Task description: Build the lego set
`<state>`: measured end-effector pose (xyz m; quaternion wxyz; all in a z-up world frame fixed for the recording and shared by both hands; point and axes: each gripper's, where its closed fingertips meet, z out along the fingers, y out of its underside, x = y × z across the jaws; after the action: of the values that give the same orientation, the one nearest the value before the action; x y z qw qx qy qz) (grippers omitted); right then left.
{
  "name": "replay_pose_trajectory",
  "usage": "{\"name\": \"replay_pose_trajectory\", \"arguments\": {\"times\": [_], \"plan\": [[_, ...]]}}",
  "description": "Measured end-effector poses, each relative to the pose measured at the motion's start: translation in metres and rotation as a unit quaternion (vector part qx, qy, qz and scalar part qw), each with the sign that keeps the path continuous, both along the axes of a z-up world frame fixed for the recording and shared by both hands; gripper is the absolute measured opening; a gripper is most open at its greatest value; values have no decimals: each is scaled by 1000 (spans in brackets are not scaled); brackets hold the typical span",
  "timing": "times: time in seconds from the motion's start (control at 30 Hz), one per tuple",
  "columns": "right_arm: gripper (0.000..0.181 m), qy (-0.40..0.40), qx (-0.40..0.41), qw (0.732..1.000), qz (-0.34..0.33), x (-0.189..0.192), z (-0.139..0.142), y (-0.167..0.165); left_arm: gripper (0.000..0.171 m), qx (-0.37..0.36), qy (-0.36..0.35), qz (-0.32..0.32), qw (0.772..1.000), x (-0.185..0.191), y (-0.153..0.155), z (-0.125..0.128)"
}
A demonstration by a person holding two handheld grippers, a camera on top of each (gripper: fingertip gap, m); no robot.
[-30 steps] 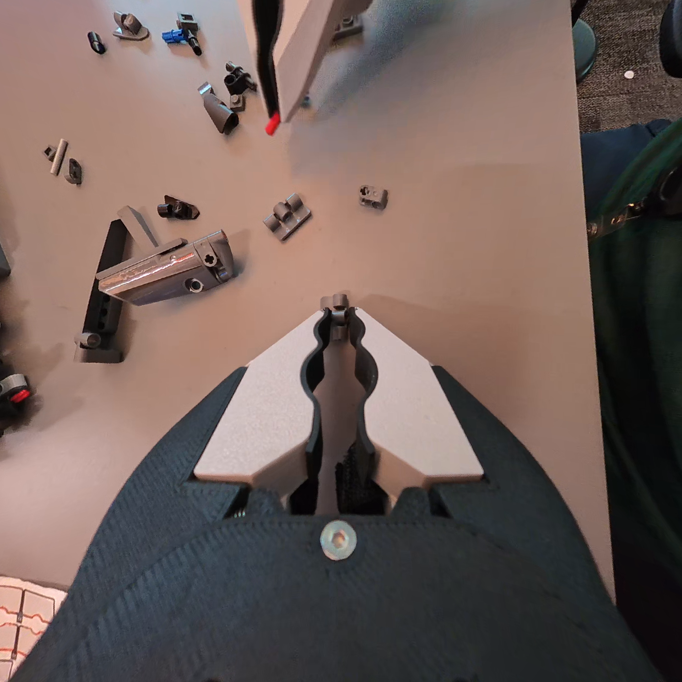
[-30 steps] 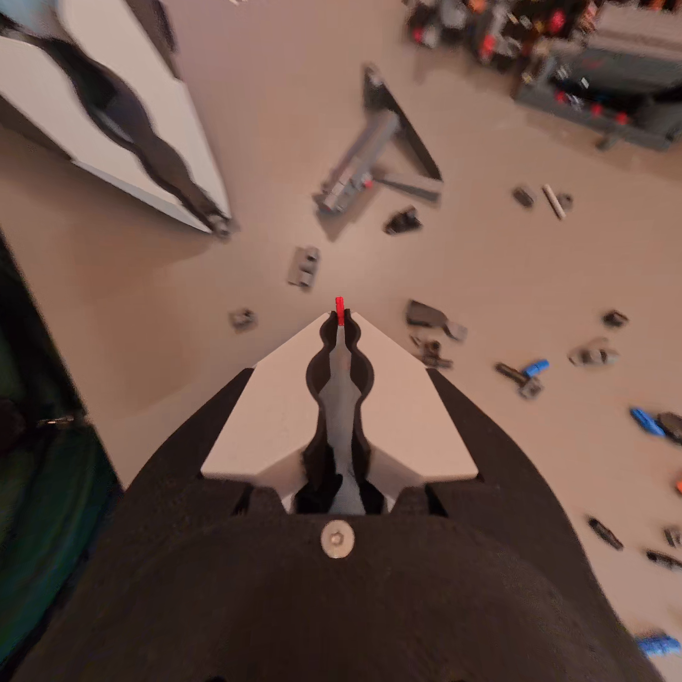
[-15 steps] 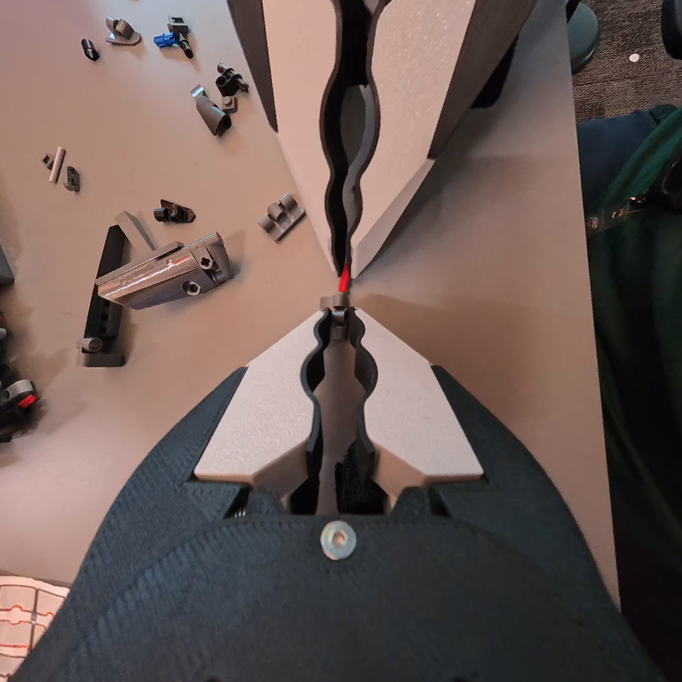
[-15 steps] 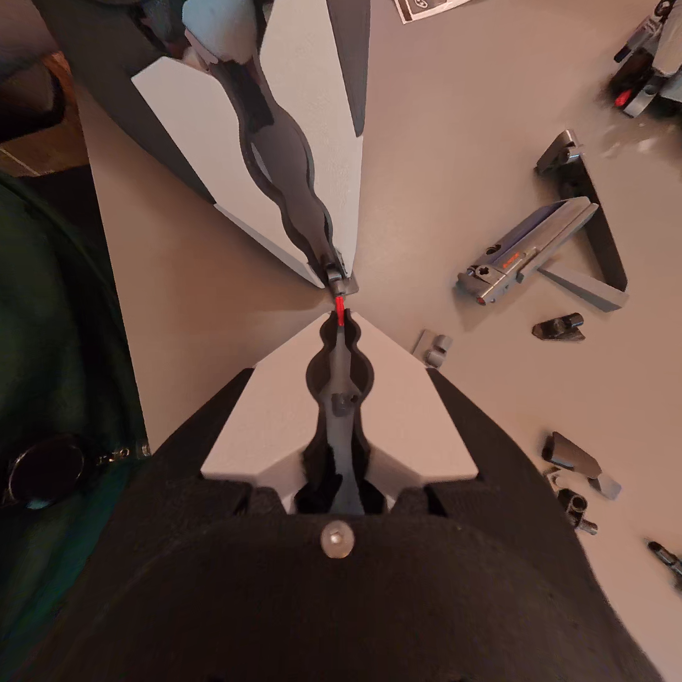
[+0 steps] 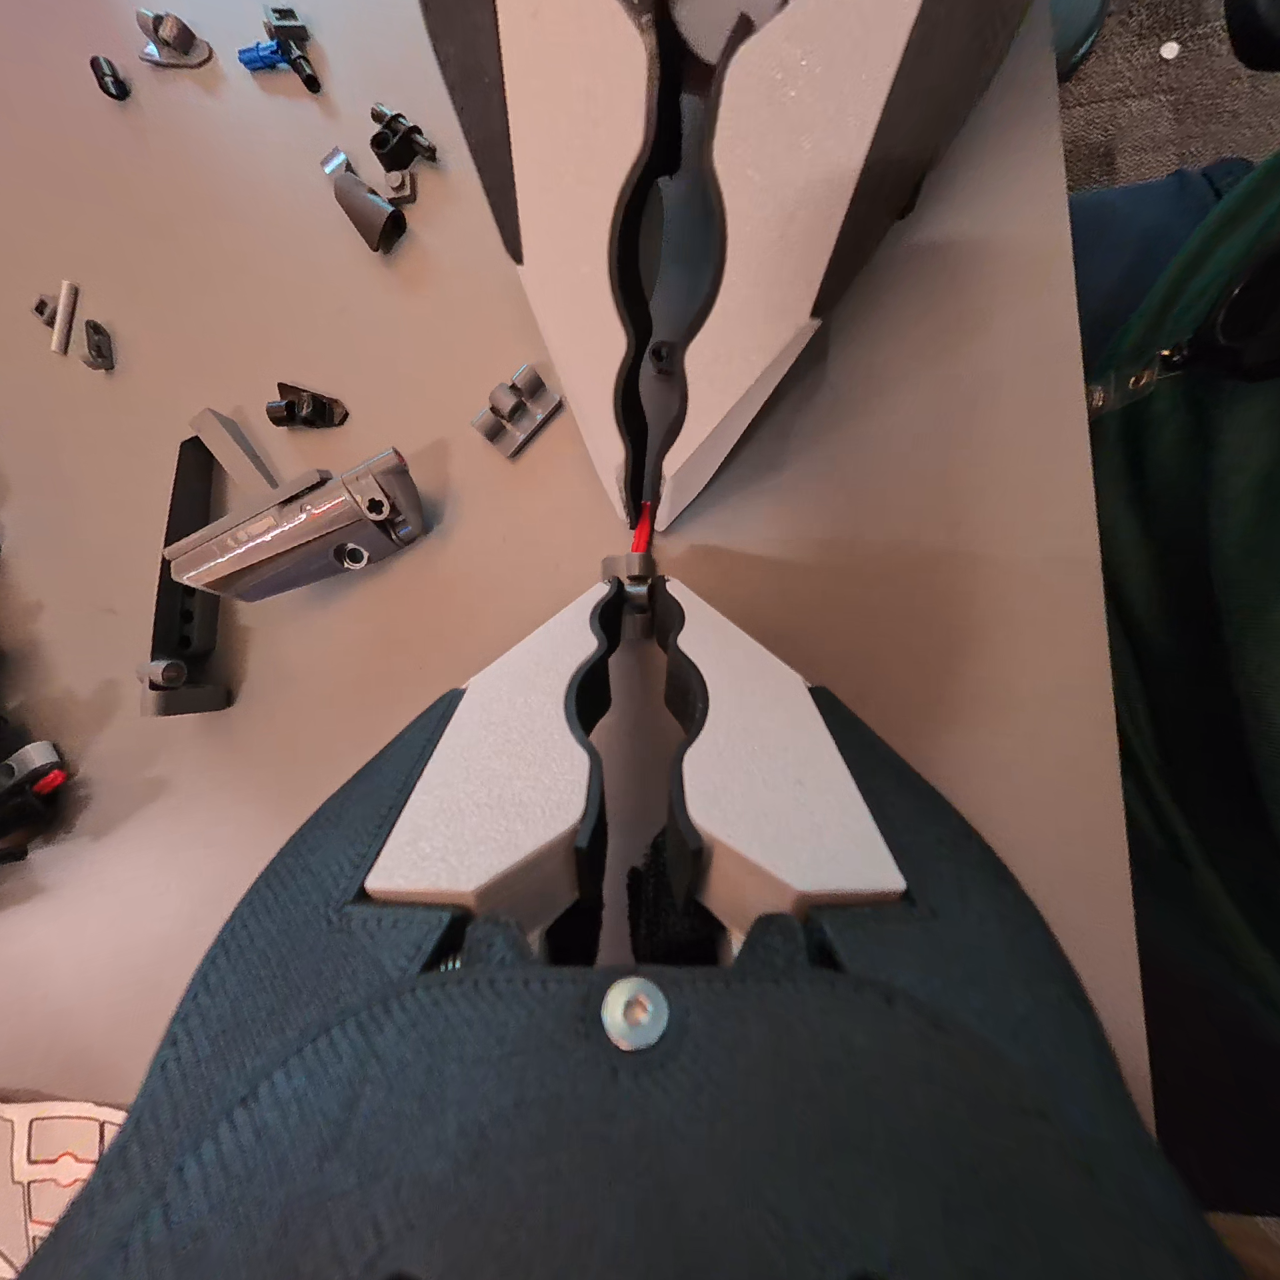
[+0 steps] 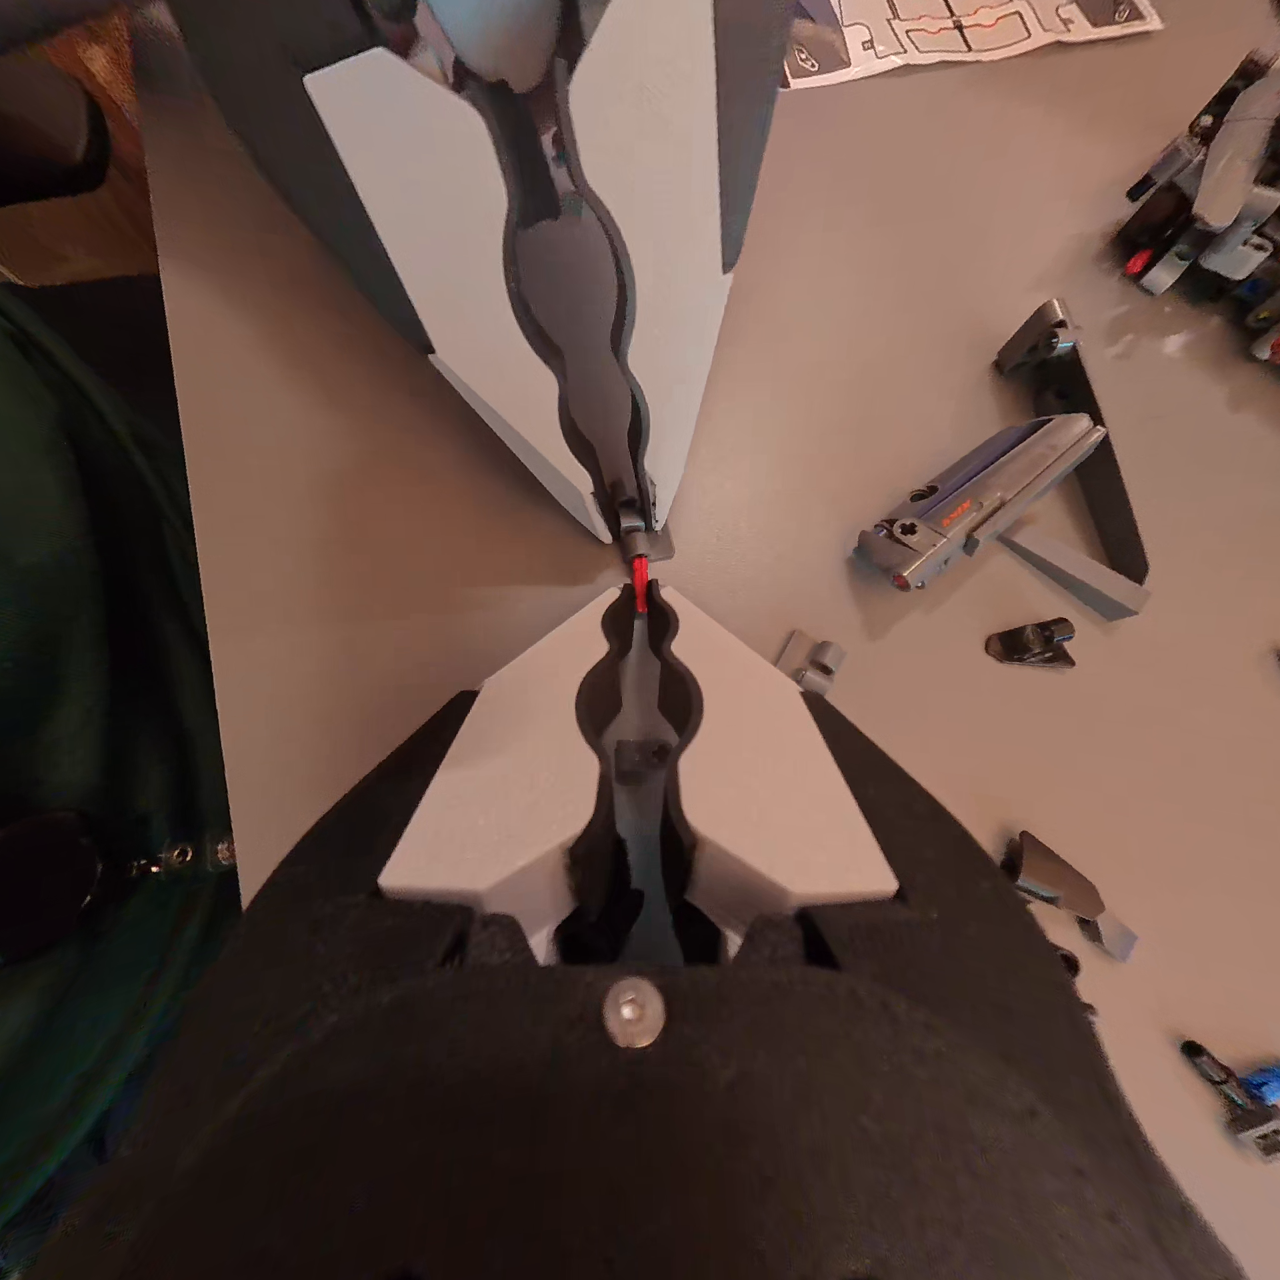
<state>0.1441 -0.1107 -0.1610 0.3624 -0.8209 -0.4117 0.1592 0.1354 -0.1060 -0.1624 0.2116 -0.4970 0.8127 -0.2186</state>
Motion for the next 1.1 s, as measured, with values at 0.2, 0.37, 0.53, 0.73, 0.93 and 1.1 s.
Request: {"name": "replay_pose_trajectory", "arguments": {"times": [0.2,0.37,0.53,0.73,0.93,1.1], "plan": [[1,-59,74,995,18,0,1,1,7,-8,19,-9,1000,0,0,0],[1,-76,109,991,13,1,1,3,7,-9,31,-16,999,0,0,0],[1,-66,105,992,12,0,1,4,6,-5,32,-9,999,1,1,0],[0,-62,98,993,20,0,1,4,6,-6,29,-6,1000,2,1,0],[0,-47,85,995,36,-1,1,4,6,-7,28,-12,1000,2,0,0],[0,-38,76,995,55,-2,1,4,5,-12,24,-16,1000,3,0,0]]}}
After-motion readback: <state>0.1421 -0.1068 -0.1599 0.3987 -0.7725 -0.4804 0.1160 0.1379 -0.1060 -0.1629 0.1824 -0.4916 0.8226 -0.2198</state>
